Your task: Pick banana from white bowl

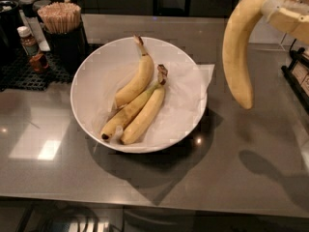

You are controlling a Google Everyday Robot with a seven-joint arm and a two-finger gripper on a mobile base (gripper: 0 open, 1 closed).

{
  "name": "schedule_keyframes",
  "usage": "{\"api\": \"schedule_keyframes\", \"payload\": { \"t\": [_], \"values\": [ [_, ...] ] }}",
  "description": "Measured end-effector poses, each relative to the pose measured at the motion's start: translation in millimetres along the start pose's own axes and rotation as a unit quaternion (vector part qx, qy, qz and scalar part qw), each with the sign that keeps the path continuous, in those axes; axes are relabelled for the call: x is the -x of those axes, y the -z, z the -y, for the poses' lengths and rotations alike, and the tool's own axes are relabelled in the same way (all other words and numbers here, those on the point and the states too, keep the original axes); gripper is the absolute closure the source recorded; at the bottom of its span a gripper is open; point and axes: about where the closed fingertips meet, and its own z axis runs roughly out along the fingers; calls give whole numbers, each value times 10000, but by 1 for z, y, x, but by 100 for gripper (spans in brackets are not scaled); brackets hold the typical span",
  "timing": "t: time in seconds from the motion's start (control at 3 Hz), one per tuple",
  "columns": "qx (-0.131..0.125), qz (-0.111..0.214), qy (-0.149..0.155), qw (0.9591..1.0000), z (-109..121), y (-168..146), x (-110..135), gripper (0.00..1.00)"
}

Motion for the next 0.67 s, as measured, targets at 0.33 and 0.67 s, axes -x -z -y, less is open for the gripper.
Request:
{"api": "schedule_keyframes", "payload": {
  "t": [0.33,0.67],
  "values": [
    [334,331,641,9968,-19,12,27,100],
    [548,537,1316,9883,-39,21,51,100]
  ]
}}
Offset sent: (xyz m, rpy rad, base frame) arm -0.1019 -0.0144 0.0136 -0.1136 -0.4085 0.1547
